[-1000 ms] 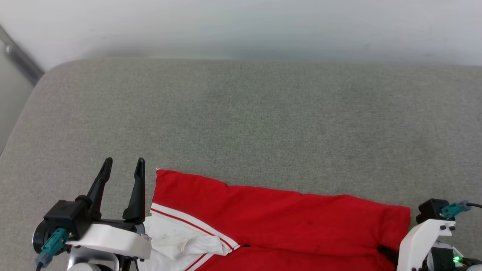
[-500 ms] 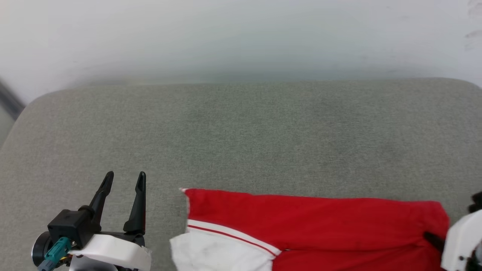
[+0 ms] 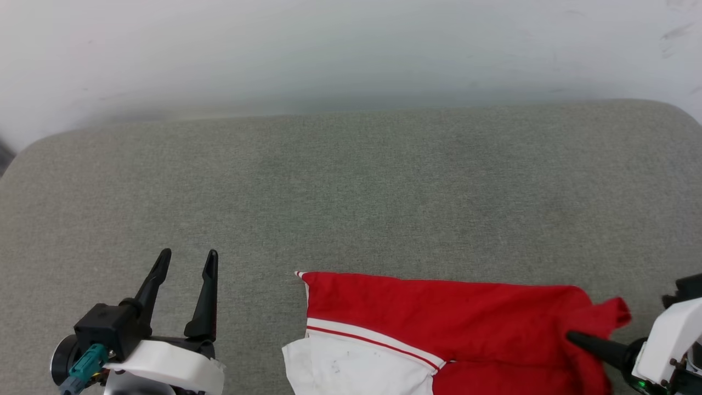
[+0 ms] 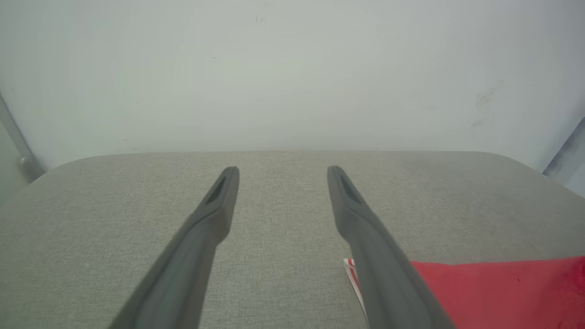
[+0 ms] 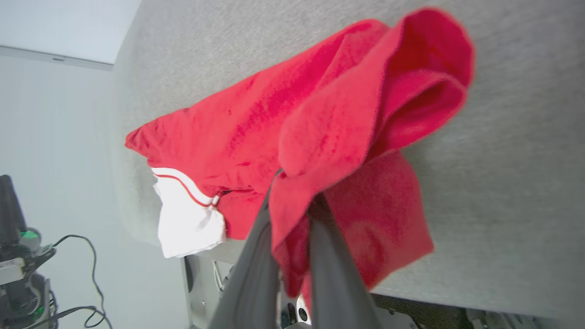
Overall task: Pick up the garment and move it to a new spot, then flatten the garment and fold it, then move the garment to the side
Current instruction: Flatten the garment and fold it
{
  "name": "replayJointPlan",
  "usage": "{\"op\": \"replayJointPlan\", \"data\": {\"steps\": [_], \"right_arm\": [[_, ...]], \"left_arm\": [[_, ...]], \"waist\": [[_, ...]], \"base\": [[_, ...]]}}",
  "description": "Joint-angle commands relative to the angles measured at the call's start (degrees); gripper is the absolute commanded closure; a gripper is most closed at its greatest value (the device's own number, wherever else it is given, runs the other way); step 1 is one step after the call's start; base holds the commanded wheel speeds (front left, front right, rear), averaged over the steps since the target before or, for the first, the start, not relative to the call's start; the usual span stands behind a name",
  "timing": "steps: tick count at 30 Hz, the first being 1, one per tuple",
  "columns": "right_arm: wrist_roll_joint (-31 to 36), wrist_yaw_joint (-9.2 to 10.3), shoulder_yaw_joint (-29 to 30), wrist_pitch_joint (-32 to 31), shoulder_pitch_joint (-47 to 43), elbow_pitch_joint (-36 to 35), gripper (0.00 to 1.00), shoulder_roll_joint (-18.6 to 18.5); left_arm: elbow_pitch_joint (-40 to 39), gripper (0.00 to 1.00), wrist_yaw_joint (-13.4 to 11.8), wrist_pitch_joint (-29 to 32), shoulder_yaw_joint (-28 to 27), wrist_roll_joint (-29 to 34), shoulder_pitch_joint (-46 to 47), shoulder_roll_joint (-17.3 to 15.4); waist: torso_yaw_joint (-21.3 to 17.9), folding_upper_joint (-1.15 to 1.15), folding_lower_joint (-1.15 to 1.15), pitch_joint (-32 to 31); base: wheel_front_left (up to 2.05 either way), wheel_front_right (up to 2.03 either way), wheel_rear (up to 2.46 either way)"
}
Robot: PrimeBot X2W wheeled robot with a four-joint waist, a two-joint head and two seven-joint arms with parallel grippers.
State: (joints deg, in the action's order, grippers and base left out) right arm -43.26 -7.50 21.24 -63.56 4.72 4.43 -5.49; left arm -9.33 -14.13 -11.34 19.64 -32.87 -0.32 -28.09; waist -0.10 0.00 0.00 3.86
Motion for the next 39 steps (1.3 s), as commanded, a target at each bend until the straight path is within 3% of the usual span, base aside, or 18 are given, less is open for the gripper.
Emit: {"op": "replayJointPlan", "data": {"steps": [1,6,13,20,27,28,29,30,37,39], "right_arm": [[-3.5,0.03,-0.2,-2.1,0.7,-1.0,1.00,1.0],[-18.7,0.03,-3.3,-7.0,0.6,-0.8,1.00,2.6],[-31.0,0.02,-17.3,-1.7,2.0,3.0,1.00,2.7],[-32.2,0.02,-30.0,5.0,6.4,8.6,1.00,2.6],[-30.1,0.02,-36.0,12.5,10.3,12.7,1.00,2.6],[-30.7,0.02,-37.5,14.8,10.9,13.8,0.75,2.7],[-30.7,0.02,-37.5,14.8,10.9,13.8,0.75,2.7],[-31.4,0.02,-39.1,16.7,11.5,14.2,0.00,2.7],[-30.8,0.02,-43.5,19.6,12.7,13.4,0.00,2.6],[-27.8,0.02,-46.3,20.8,13.2,11.0,0.00,0.8]], "left_arm": [[0.1,0.00,0.2,-0.2,0.0,0.1,0.8,0.0],[0.7,0.00,0.9,-0.1,0.7,-0.2,1.9,0.5],[1.5,0.00,1.9,-0.3,1.7,-0.2,4.2,1.3],[2.8,0.00,3.1,-0.8,2.6,-0.4,6.5,2.4],[4.2,0.00,4.1,-1.5,2.7,-0.6,7.9,3.0],[4.9,0.00,4.5,-1.7,2.8,-0.8,8.1,3.2],[4.9,0.00,4.5,-1.7,2.8,-0.8,8.1,3.2],[5.5,0.00,4.7,-1.9,2.8,-1.1,8.4,3.4],[6.9,0.00,5.5,-2.1,3.3,-1.1,8.5,3.7],[7.3,0.00,5.3,-1.9,3.6,-0.9,8.3,3.6]], "waist": [[0.3,0.00,0.00,0.3],[2.1,0.00,0.00,0.8],[5.4,0.00,0.00,2.7],[8.7,0.00,0.00,5.2],[10.3,0.00,0.00,7.3],[10.4,0.00,0.00,7.7],[10.4,0.00,0.00,7.7],[10.4,0.00,0.00,7.8],[9.3,0.00,0.00,6.8],[8.5,0.00,0.00,5.6]], "base": [[0.00,0.00,0.00],[0.00,0.00,0.00],[0.00,0.00,0.00],[0.00,0.00,0.00],[0.00,0.00,0.00],[0.00,0.00,0.00],[0.00,0.00,0.00],[0.00,0.00,0.00],[0.00,0.00,0.00],[0.00,0.00,0.00]]}}
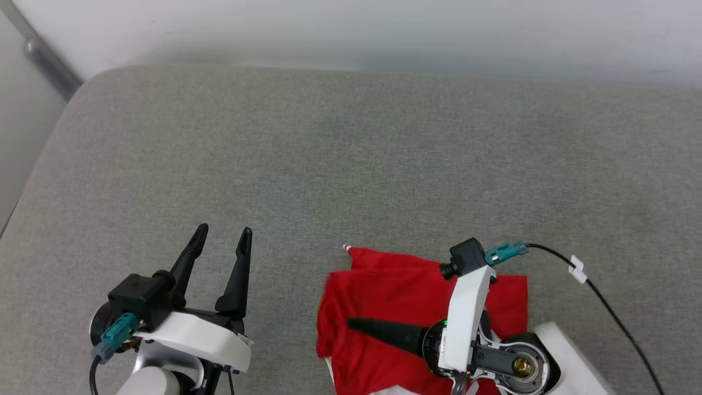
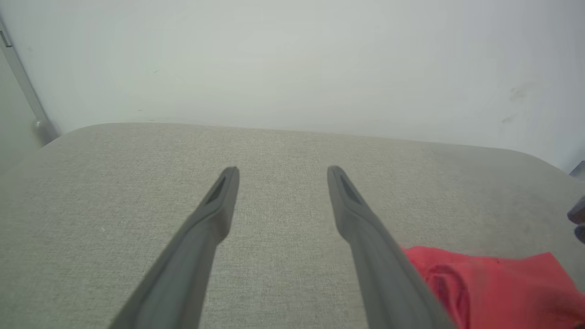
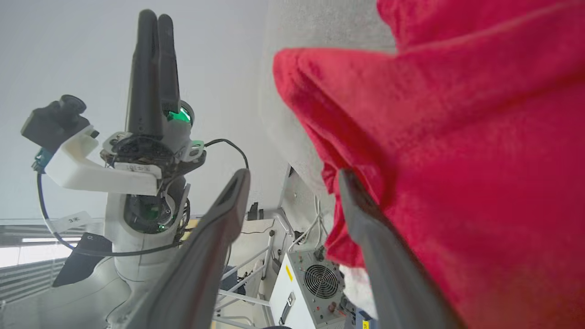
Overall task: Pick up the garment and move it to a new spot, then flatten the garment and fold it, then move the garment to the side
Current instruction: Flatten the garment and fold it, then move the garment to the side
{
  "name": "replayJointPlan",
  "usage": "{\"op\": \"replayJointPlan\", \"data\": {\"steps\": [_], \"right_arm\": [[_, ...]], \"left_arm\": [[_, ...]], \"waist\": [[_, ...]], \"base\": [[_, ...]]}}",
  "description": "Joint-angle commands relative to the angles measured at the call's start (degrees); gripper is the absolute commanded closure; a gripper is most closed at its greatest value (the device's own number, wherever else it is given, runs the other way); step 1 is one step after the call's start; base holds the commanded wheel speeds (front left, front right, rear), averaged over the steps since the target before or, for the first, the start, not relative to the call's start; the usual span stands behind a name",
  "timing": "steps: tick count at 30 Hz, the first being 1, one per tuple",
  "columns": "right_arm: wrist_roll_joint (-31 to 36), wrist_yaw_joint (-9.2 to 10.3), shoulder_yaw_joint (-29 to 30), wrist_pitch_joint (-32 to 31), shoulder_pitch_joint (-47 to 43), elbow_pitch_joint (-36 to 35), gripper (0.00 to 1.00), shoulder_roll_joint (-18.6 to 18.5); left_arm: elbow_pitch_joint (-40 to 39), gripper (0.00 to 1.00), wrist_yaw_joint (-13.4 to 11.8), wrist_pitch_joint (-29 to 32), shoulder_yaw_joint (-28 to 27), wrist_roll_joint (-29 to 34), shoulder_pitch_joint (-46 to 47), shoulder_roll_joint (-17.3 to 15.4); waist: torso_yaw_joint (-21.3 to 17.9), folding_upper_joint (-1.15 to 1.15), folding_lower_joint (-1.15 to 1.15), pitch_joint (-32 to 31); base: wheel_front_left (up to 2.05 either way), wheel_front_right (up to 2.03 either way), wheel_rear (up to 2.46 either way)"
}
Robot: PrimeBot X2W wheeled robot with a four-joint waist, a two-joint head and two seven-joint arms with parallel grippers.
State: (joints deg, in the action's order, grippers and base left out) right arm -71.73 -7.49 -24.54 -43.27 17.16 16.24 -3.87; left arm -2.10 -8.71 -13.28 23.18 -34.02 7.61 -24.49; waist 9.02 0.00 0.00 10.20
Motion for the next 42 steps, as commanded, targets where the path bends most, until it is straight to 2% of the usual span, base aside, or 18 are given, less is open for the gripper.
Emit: {"op": "replayJointPlan", "data": {"steps": [1,5,10,13,16,22,27,33,42], "right_arm": [[0.7,0.01,-0.5,0.5,0.8,-0.8,0.00,-0.8],[6.5,0.01,-4.2,4.6,1.3,-5.4,0.00,-3.9],[19.6,0.01,-6.5,12.0,1.8,-7.3,0.00,-9.7],[27.2,0.01,-3.9,16.0,0.7,-6.2,0.00,-11.4],[34.0,0.01,1.1,19.2,-1.1,-5.6,0.00,-12.2],[47.5,0.01,13.3,28.1,-5.7,-9.3,0.00,-11.2],[54.4,0.01,21.1,37.0,-9.1,-13.9,0.00,-7.6],[58.0,0.01,24.3,42.4,-13.5,-17.5,0.00,-4.2],[60.9,0.01,24.4,41.8,-19.2,-21.5,0.00,-1.7]], "left_arm": [[0.1,0.00,-0.1,0.0,0.1,0.2,0.3,0.0],[0.1,0.00,-0.4,0.2,0.2,0.3,-0.3,-0.3],[0.0,0.00,-1.3,0.1,0.0,0.5,-1.3,-0.5],[0.0,0.00,-2.0,-0.2,-0.5,0.5,-2.0,-0.6],[-0.1,0.00,-2.5,-0.3,-0.8,0.3,-2.9,-0.9],[-0.7,0.00,-3.9,-0.7,-1.9,0.6,-4.9,-1.4],[-0.9,0.00,-5.0,-1.2,-3.2,1.5,-5.9,-2.1],[-0.8,0.00,-5.8,-1.6,-4.4,2.7,-7.5,-2.3],[-0.1,0.00,-5.9,-1.9,-6.2,3.2,-11.6,-1.6]], "waist": [[-0.7,0.00,0.00,-0.7],[-1.9,0.00,0.00,-2.1],[-3.6,0.00,0.00,-3.6],[-4.8,0.00,0.00,-4.6],[-6.0,0.00,0.00,-5.5],[-8.1,0.00,0.00,-7.0],[-9.3,0.00,0.00,-7.7],[-10.0,0.00,0.00,-9.6],[-10.9,0.00,0.00,-11.2]], "base": [[0.00,0.00,0.00],[0.00,0.00,0.00],[0.00,0.00,0.00],[0.00,0.00,0.00],[0.00,0.00,0.00],[0.00,0.00,0.00],[0.00,0.00,0.00],[0.00,0.00,0.00],[0.00,0.00,0.00]]}}
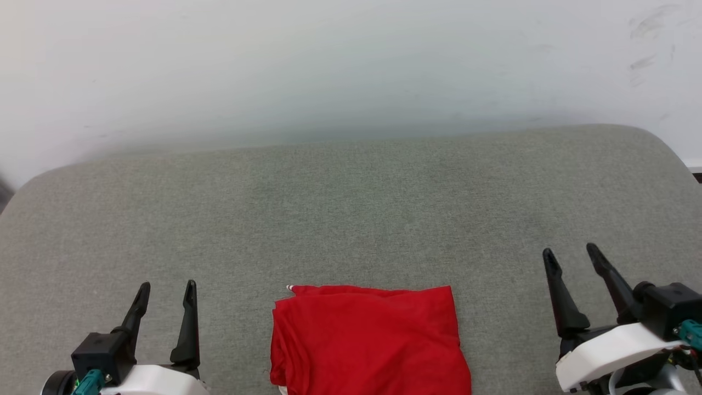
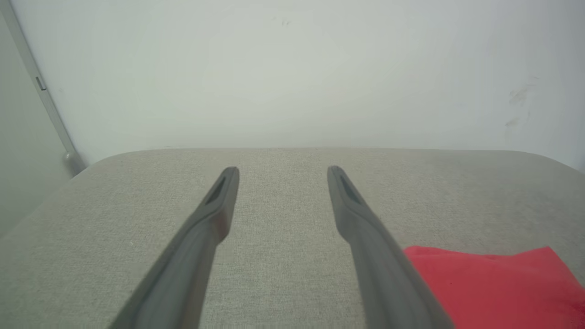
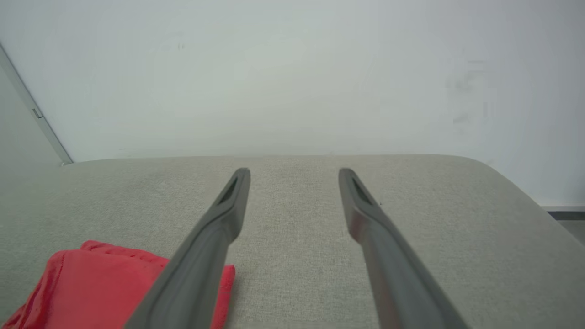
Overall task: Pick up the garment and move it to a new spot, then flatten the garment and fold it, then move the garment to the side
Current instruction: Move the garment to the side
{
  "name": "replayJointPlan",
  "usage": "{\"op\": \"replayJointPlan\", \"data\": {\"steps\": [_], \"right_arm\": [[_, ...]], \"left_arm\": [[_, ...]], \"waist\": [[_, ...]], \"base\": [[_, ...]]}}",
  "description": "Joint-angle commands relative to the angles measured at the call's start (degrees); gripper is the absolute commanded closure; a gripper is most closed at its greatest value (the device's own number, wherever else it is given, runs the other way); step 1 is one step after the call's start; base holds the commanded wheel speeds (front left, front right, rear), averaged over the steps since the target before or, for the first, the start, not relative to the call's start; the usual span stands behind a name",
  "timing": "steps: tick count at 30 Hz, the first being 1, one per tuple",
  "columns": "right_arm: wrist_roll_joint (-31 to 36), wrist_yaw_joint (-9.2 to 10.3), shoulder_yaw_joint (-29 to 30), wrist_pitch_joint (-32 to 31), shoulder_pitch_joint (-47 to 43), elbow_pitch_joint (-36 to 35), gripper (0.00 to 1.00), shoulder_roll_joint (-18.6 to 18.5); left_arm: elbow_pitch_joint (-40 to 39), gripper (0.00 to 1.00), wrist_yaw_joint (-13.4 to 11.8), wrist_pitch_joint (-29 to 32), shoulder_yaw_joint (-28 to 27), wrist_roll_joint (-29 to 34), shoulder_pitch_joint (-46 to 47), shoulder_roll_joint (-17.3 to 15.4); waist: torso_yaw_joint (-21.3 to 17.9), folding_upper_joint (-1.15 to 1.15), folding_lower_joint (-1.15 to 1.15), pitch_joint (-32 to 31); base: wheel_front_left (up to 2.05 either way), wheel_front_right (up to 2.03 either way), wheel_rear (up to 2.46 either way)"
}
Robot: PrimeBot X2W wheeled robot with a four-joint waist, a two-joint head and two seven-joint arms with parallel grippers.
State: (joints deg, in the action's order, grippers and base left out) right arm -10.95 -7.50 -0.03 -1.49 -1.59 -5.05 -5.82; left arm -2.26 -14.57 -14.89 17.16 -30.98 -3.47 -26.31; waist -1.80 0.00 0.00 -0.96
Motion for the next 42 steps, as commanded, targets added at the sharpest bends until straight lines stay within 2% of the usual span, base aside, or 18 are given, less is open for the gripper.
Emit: {"op": "replayJointPlan", "data": {"steps": [1,10,17,20,27,32,36,42], "right_arm": [[0.4,0.03,-0.2,-0.2,-0.8,-0.6,0.00,0.4],[0.6,0.03,0.8,-1.3,-1.8,-2.8,0.00,1.6],[-2.1,0.03,2.2,-4.6,-1.6,-3.0,0.00,2.3],[-5.2,0.03,3.0,-8.5,-2.1,-2.0,0.00,2.4],[-15.4,0.02,3.3,-30.0,-2.6,1.9,0.00,-1.1],[-20.0,0.02,2.3,-40.3,-2.0,2.8,0.00,-1.1],[-22.7,0.03,0.4,-43.5,-0.3,3.9,0.00,-0.1],[-25.2,0.04,-1.1,-43.5,2.8,8.9,0.00,1.1]], "left_arm": [[0.2,0.00,0.1,-0.3,-0.3,0.3,-0.9,0.3],[0.8,0.00,1.4,-0.4,-0.9,1.2,0.6,1.2],[0.8,0.00,2.8,-0.4,-1.7,2.6,2.4,2.5],[0.7,0.00,3.4,-0.4,-2.3,3.2,3.3,3.2],[-0.4,0.00,5.6,-0.4,-4.0,5.4,6.0,5.8],[-0.7,0.00,7.5,-0.4,-4.7,6.8,7.7,7.7],[-0.3,0.00,9.0,-0.4,-5.6,7.7,8.9,9.2],[0.7,0.00,11.0,-0.4,-6.7,8.9,10.1,10.5]], "waist": [[-0.1,0.00,0.00,-0.1],[0.4,0.00,0.00,0.2],[1.1,0.00,0.00,1.8],[1.8,0.00,0.00,2.9],[4.9,0.00,0.00,6.9],[7.7,0.00,0.00,9.5],[9.5,0.00,0.00,11.5],[10.8,0.00,0.00,13.5]], "base": [[0.00,0.00,0.00],[0.00,0.00,0.00],[0.00,0.00,0.00],[0.00,0.00,0.00],[0.00,0.00,0.00],[0.00,0.00,0.00],[0.00,0.00,0.00],[0.00,0.00,0.00]]}}
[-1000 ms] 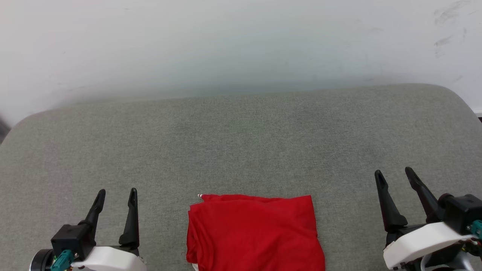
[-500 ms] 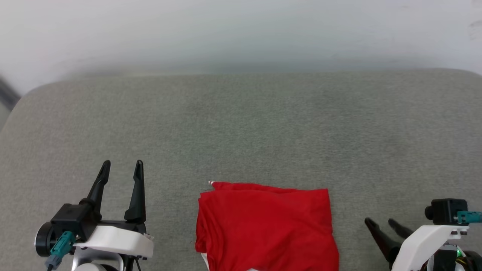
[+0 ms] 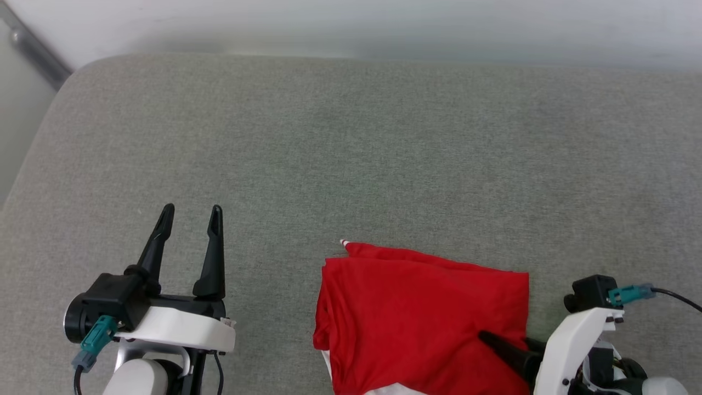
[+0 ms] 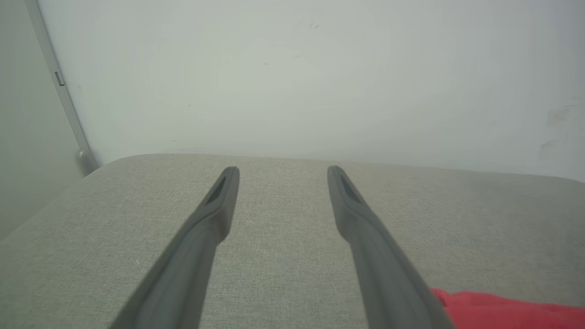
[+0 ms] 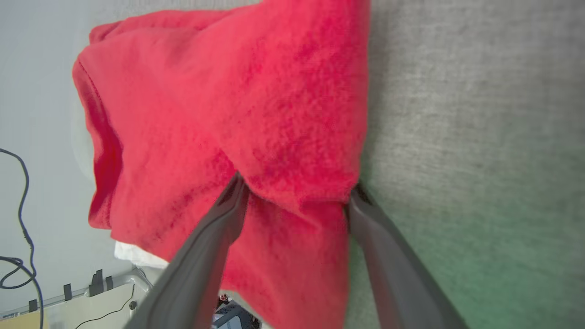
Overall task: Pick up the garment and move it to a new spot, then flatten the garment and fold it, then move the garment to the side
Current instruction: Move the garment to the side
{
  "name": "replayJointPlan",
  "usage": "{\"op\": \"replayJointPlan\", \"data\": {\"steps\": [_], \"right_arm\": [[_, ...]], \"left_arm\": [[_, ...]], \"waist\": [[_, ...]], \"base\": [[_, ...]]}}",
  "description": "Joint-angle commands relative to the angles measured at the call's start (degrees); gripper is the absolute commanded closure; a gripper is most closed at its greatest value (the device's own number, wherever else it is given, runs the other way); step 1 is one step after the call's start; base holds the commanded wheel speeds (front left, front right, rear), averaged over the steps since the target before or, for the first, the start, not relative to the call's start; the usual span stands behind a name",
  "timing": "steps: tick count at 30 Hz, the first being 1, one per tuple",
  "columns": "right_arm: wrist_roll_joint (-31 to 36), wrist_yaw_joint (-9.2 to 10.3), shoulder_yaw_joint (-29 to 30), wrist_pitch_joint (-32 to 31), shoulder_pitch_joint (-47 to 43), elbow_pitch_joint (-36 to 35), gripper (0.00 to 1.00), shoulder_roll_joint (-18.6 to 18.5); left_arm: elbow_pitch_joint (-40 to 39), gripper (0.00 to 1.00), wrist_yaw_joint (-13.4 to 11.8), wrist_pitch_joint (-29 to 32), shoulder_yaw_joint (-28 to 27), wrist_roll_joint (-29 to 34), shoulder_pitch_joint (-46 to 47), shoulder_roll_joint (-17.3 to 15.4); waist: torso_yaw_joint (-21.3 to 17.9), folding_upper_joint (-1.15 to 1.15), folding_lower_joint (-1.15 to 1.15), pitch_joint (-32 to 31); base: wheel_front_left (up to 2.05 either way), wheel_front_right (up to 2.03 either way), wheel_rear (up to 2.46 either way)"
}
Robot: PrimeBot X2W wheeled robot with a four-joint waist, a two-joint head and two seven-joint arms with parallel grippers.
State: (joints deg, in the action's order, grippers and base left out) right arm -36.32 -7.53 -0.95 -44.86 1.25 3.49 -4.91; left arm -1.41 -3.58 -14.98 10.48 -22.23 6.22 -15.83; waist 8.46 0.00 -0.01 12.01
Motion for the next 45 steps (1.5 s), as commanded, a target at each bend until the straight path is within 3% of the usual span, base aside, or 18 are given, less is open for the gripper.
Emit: {"op": "replayJointPlan", "data": {"steps": [1,4,5,7,16,26,36,45], "right_arm": [[-0.2,0.09,-0.6,-0.3,0.2,1.8,0.00,0.4],[-0.9,0.11,-1.6,-0.7,0.8,5.3,0.00,1.0],[-0.5,0.11,-2.1,-0.5,1.1,6.0,0.55,1.0],[-1.4,0.10,-3.2,-0.5,1.5,6.4,1.00,1.3],[1.7,0.06,-6.6,1.7,4.0,1.9,1.00,-2.7],[11.4,0.06,-5.5,0.1,6.3,1.7,1.00,-8.9],[14.3,0.07,-5.4,3.9,16.5,7.5,1.00,-12.4],[21.1,0.08,2.8,11.6,27.7,17.2,1.00,-15.6]], "left_arm": [[0.2,0.00,0.3,-0.3,-0.3,0.4,0.5,0.2],[0.7,0.00,1.2,-0.3,-1.1,1.2,0.9,1.0],[0.9,0.00,1.6,-0.3,-1.2,1.5,1.0,1.2],[1.2,0.00,2.0,-0.3,-1.6,2.0,1.1,1.7],[3.0,0.00,3.2,-0.3,-3.3,4.1,-1.1,2.7],[1.1,0.00,2.7,-0.3,-4.2,5.3,-4.4,2.6],[-2.1,0.00,4.0,0.6,-3.6,6.0,-1.4,0.6],[-6.1,0.00,7.9,3.8,0.2,8.0,6.4,-3.1]], "waist": [[0.7,0.00,0.01,0.7],[1.1,0.00,0.01,1.0],[1.2,0.00,0.01,1.1],[1.3,0.00,0.01,1.1],[-0.4,0.00,0.01,-2.8],[-10.7,0.00,0.01,-5.5],[-24.6,0.00,0.01,1.2],[-26.8,0.00,0.01,12.3]], "base": [[0.00,0.00,0.00],[0.00,0.00,0.00],[0.00,0.00,0.00],[0.00,0.00,0.00],[0.00,0.00,0.00],[0.00,0.00,0.00],[0.00,0.00,0.00],[0.00,0.00,0.00]]}}
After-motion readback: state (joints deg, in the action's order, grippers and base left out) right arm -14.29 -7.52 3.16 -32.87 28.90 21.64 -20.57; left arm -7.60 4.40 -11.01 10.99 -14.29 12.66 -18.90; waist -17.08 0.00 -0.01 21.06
